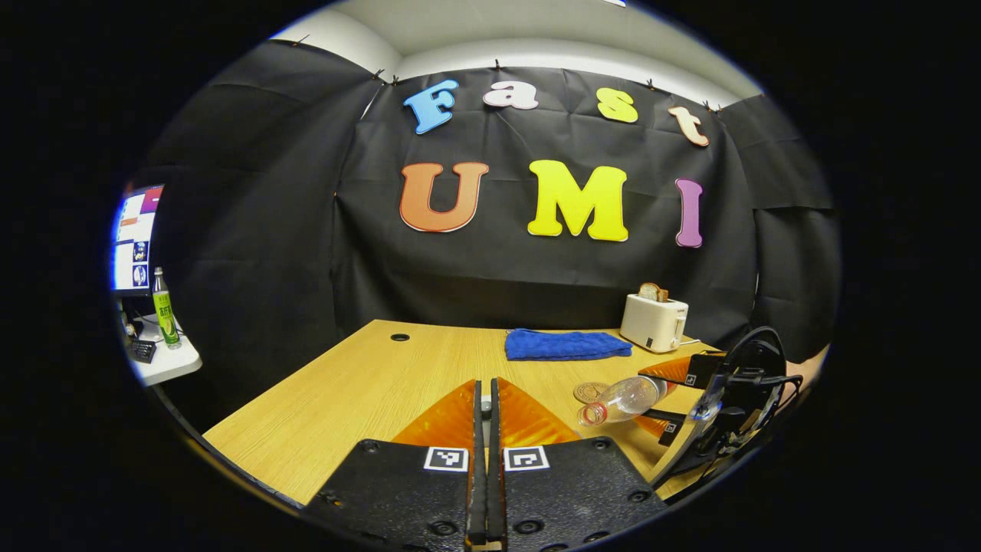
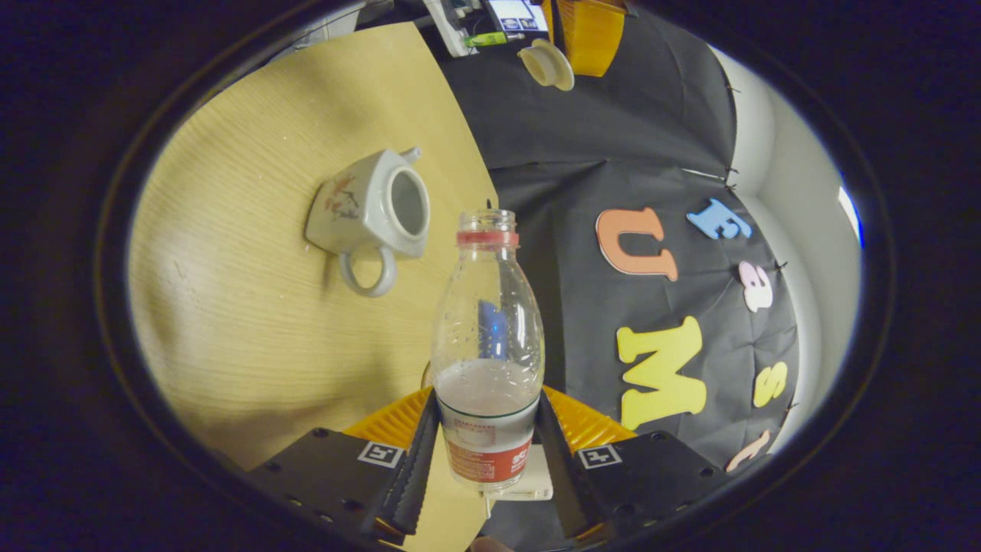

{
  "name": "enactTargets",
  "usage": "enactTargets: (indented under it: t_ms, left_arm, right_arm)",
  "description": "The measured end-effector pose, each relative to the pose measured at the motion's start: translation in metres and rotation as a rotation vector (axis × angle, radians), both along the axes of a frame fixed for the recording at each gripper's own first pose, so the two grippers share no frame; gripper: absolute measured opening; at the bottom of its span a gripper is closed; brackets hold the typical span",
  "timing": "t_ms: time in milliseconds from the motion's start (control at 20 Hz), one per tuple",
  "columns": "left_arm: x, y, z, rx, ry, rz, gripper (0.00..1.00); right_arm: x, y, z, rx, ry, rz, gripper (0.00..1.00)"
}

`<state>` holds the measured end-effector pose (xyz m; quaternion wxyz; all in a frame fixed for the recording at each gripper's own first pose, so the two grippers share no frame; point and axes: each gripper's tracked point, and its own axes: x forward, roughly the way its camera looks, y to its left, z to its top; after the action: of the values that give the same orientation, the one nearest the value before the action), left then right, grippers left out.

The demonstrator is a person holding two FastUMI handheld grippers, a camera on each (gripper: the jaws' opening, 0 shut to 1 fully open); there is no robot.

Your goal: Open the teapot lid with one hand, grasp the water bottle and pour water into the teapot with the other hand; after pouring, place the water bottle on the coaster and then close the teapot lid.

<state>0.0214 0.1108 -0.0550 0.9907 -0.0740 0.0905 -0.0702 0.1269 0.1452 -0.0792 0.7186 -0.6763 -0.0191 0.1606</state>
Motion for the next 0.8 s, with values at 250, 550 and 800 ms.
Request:
enactTargets:
  t_ms: [250, 550, 800]
  left_arm:
    - [-0.002, -0.001, 0.002, 0.009, -0.007, -0.012, 0.03]
    - [-0.002, 0.0, 0.002, 0.006, -0.007, -0.006, 0.03]
    - [-0.002, 0.0, 0.003, 0.006, -0.009, -0.007, 0.03]
  right_arm:
    - [0.002, 0.001, 0.003, -0.098, -0.057, 0.023, 0.67]
    - [0.005, 0.002, 0.008, -0.186, -0.111, 0.048, 0.67]
    - [0.003, 0.01, 0.012, -0.233, -0.138, 0.086, 0.68]
